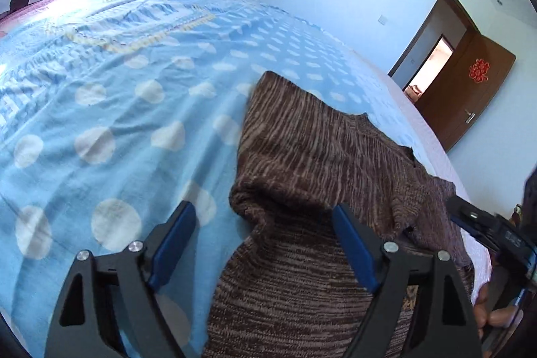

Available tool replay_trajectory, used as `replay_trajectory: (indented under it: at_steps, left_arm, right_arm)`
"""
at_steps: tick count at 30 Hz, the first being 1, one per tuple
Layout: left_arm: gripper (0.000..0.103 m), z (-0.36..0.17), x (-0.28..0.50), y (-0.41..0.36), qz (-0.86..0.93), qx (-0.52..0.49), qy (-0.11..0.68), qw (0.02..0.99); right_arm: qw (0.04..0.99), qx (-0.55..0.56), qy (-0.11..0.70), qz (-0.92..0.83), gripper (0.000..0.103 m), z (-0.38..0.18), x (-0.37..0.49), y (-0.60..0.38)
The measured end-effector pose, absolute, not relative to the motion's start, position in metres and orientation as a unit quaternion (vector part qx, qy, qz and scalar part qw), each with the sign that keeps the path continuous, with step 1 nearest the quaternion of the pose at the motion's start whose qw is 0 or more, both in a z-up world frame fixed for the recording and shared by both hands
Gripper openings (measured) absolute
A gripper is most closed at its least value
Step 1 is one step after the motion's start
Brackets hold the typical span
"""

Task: Fold small clothes

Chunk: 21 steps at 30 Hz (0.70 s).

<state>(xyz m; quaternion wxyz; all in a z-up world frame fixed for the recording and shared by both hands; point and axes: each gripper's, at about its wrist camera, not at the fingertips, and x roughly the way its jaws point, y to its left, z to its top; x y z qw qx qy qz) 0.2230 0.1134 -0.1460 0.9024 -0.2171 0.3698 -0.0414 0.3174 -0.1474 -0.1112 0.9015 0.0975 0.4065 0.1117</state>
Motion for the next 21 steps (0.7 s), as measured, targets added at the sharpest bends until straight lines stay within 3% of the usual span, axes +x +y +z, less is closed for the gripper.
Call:
replay_trajectory:
  at_steps: [2,3,4,7,11,16,19,21]
  left_arm:
    - [0.087,-0.147,0.220,0.112,-0.045,-0.219,0.365,0.904]
    - [0.088,-0.147,0.220,0.112,-0.047,-0.220,0.363,0.904]
    - [0.089,-0.147,0.220,0.112,-0.049,-0.220,0.363,0.904]
    - [0.089,-0.148,0.220,0.111,-0.049,-0.219,0.362,0.905]
    - [0.089,-0.150,0.223,0.114,-0.051,-0.222,0.359,0.905]
    - [0.089,-0.151,0.222,0.115,-0.045,-0.226,0.356,0.905]
    - [0.082,-0.152,0.220,0.116,-0.028,-0.228,0.356,0.906]
    - [0.072,-0.152,0.219,0.120,-0.014,-0.235,0.353,0.905]
  right_arm:
    - [0.887,0.129,0.425,0.124,0.069,-0.124,0.331,-0.136]
    - [0.883,0.134,0.431,0.129,0.060,-0.127,0.334,-0.131]
    - [0.884,0.118,0.435,0.122,0.028,-0.129,0.337,-0.125]
    - [0.898,0.070,0.419,0.118,0.008,-0.125,0.328,-0.115]
    - [0.914,0.034,0.388,0.113,0.008,-0.111,0.317,-0.125]
    - [0.902,0.057,0.410,0.119,0.011,-0.132,0.326,-0.139]
    - [0.902,0.094,0.406,0.110,0.031,-0.133,0.326,-0.154]
    - [0.908,0.087,0.404,0.067,0.032,-0.131,0.322,-0.165]
